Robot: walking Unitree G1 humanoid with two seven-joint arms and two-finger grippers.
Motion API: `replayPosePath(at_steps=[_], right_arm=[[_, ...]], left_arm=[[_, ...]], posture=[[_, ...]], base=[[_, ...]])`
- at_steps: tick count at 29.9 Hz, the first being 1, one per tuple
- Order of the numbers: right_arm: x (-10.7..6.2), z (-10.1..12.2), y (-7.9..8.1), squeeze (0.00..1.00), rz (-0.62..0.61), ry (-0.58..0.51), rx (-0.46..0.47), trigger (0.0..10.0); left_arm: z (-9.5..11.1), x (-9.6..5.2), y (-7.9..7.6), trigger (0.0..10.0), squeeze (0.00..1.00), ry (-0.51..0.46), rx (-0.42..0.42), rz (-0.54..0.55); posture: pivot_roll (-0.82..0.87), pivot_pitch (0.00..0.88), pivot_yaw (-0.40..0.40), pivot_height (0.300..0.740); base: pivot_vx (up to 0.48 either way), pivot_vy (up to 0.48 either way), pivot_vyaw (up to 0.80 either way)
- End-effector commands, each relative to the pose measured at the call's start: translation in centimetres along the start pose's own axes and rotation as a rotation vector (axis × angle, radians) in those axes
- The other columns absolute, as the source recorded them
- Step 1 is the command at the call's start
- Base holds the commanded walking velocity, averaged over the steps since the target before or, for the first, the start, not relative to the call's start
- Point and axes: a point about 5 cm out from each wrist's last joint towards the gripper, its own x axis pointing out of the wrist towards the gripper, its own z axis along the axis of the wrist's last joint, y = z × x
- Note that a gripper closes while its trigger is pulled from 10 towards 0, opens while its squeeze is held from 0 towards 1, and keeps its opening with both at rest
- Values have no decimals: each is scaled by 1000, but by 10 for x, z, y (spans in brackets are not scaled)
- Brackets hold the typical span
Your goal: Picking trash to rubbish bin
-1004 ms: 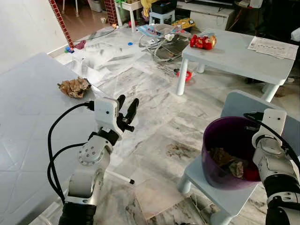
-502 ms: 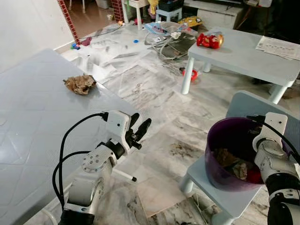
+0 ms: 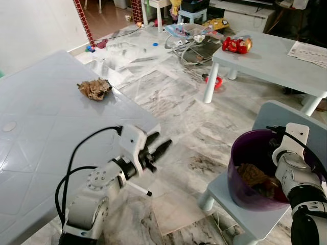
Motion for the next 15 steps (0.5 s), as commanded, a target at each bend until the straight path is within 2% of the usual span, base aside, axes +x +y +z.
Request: replayPosePath(at_steps=[1, 4, 6, 10, 12, 14, 15], right_arm=[[1, 3, 0, 1000, -5, -5, 4, 10000], [1, 4, 1, 1000, -5, -6, 7, 10000], [0, 10, 4, 1000, 12, -48, -1, 10000], [-5, 42, 17, 1000, 72, -266, -50, 10000], [-10, 57, 24, 690, 101, -356, -75, 10000], [-14, 68, 32, 208, 135, -422, -80, 10000], [-17, 73, 36, 31, 152, -453, -90, 10000]], left_arm=[[2, -2, -1, 10000, 0, 6, 10, -9], [2, -2, 0, 10000, 0, 7, 21, 1], [5, -2, 4, 10000, 0, -5, 34, 35], [28, -2, 34, 10000, 0, -127, 114, 272], [39, -6, 48, 10000, 0, -169, 155, 386], [51, -13, 62, 10000, 0, -231, 164, 505], [56, -16, 68, 10000, 0, -253, 166, 557]], posture=[[-17, 94, 73, 740], [-19, 95, 77, 740], [-20, 95, 77, 740], [-23, 94, 76, 740], [-26, 94, 75, 740], [-27, 94, 75, 740], [-30, 94, 73, 740]], base=[[0, 0, 0], [0, 0, 0], [0, 0, 0], [0, 0, 0], [0, 0, 0], [0, 0, 0], [0, 0, 0]])
